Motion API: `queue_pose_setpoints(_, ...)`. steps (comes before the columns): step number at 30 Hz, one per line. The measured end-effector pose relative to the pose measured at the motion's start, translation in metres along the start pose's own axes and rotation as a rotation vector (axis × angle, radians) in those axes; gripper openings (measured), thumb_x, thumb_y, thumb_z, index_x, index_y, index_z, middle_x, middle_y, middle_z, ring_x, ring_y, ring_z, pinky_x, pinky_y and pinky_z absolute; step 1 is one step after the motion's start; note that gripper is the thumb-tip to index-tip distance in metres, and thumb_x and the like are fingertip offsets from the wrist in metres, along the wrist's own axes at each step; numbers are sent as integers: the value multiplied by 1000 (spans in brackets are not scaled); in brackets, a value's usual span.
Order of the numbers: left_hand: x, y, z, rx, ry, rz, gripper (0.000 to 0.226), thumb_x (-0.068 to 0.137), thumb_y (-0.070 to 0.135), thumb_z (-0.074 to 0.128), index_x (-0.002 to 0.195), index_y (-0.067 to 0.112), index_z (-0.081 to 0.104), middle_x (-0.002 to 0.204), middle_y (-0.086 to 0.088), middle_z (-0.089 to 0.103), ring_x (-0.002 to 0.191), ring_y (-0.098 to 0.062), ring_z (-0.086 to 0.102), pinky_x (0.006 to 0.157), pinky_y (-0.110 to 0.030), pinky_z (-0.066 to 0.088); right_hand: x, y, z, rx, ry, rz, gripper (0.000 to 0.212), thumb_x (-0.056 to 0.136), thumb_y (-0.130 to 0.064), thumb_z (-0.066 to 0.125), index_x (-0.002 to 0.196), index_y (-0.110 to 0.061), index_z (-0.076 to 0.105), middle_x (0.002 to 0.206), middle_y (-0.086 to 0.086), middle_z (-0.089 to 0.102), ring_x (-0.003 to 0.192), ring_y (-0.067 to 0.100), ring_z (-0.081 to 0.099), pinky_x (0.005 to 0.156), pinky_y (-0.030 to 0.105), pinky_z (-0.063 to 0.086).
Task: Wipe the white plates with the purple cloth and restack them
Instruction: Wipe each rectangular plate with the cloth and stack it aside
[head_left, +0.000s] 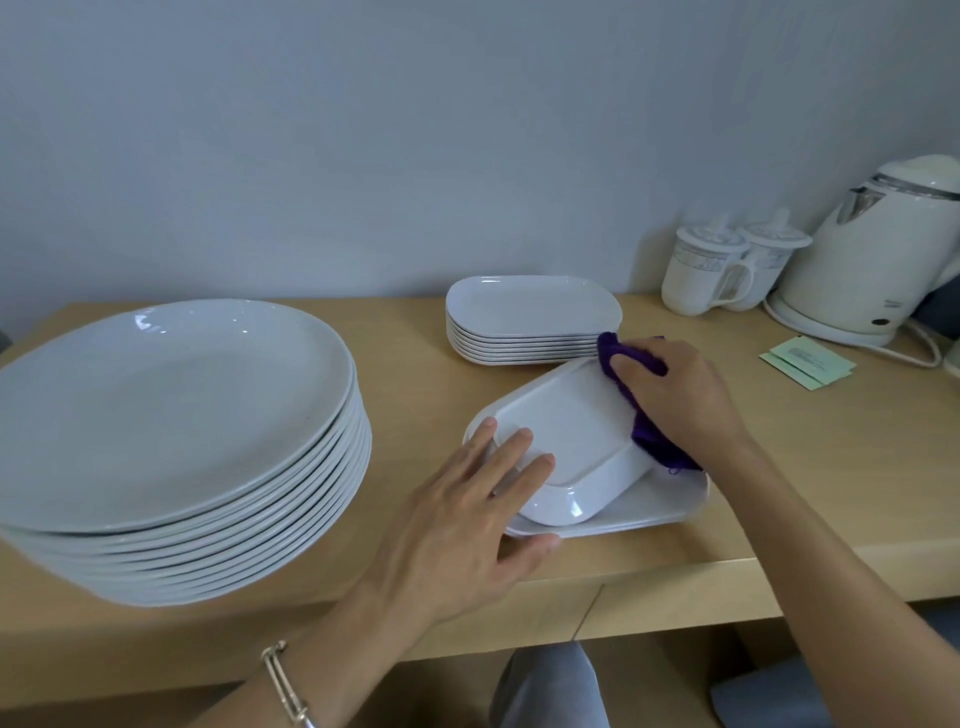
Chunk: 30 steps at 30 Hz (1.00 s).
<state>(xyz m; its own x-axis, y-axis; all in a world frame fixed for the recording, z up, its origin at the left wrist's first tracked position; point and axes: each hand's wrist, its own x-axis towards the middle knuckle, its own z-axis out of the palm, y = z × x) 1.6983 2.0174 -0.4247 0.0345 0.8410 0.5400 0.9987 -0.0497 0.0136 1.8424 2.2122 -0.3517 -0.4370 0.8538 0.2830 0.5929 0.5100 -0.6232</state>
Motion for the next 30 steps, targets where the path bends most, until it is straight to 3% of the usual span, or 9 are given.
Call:
queue_pose_setpoints(3, 0, 0, 1, -6, 6, 3, 60, 91, 60, 45, 136, 21, 56, 146, -2, 53, 138, -30, 45, 92, -38, 55, -17, -9, 10, -115, -13, -127, 27, 90, -37, 57, 114, -31, 68, 115, -2, 62, 104, 21, 55, 87, 23, 34)
queue_pose_setpoints(6, 0, 1, 1, -29, -3, 1, 61, 91, 60, 45, 138, 22, 53, 147, -1, 50, 139, -30, 44, 94, -36, 53, -45, -30, 26, -120, -25, -339, 26, 89, -31, 63, 113, -24, 70, 110, -1, 65, 100, 21, 56, 85, 19, 31)
queue_pose_setpoints(8, -1, 1, 0, -34, -19, -9, 62, 92, 60, 44, 142, 25, 47, 150, 2, 47, 141, -28, 41, 95, -33, 52, -56, -37, 33, -111, -56, -387, 29, 89, -33, 62, 116, -26, 68, 112, -3, 63, 101, 19, 53, 87, 21, 32)
queue_pose_setpoints(12, 0, 1, 1, -16, -3, -8, 61, 91, 60, 45, 137, 22, 56, 146, -1, 52, 137, -30, 46, 92, -36, 55, -39, -23, 24, -94, -10, -276, 27, 89, -33, 60, 114, -26, 69, 114, -4, 64, 105, 19, 54, 92, 20, 31)
queue_pose_setpoints(16, 0, 1, -2, 9, -2, -5, 61, 90, 61, 43, 136, 23, 57, 146, -1, 52, 137, -29, 46, 92, -34, 54, -25, -7, 15, -108, 65, -16, 38, 90, -39, 52, 123, -24, 62, 125, 4, 57, 115, 32, 49, 102, 40, 37)
queue_pose_setpoints(20, 0, 2, -1, -28, -14, -11, 60, 91, 60, 44, 137, 24, 55, 147, 0, 51, 138, -29, 46, 93, -34, 53, -51, -28, 29, -171, 42, -107, 35, 92, -37, 49, 122, -23, 63, 119, 6, 60, 108, 34, 52, 98, 46, 38)
queue_pose_setpoints(24, 0, 2, -3, -49, -37, -22, 63, 91, 62, 42, 142, 25, 50, 149, 4, 48, 140, -28, 42, 96, -32, 51, -70, -41, 38, -115, 2, -282, 31, 91, -34, 52, 117, -22, 66, 112, 3, 63, 99, 26, 54, 93, 37, 41)
queue_pose_setpoints(28, 1, 4, -5, -39, -8, -20, 56, 88, 60, 47, 130, 26, 60, 139, 1, 59, 133, -30, 49, 95, -38, 53, -47, -28, 18, -80, 14, -179, 29, 92, -30, 56, 118, -22, 66, 116, 2, 62, 107, 25, 52, 95, 33, 39)
queue_pose_setpoints(30, 2, 7, -6, -67, 53, -20, 52, 84, 58, 52, 122, 26, 65, 130, 2, 65, 129, -26, 49, 94, -39, 53, -39, -25, 4, -36, 58, -134, 22, 93, -26, 54, 110, -20, 68, 106, 1, 63, 99, 23, 54, 84, 26, 40)
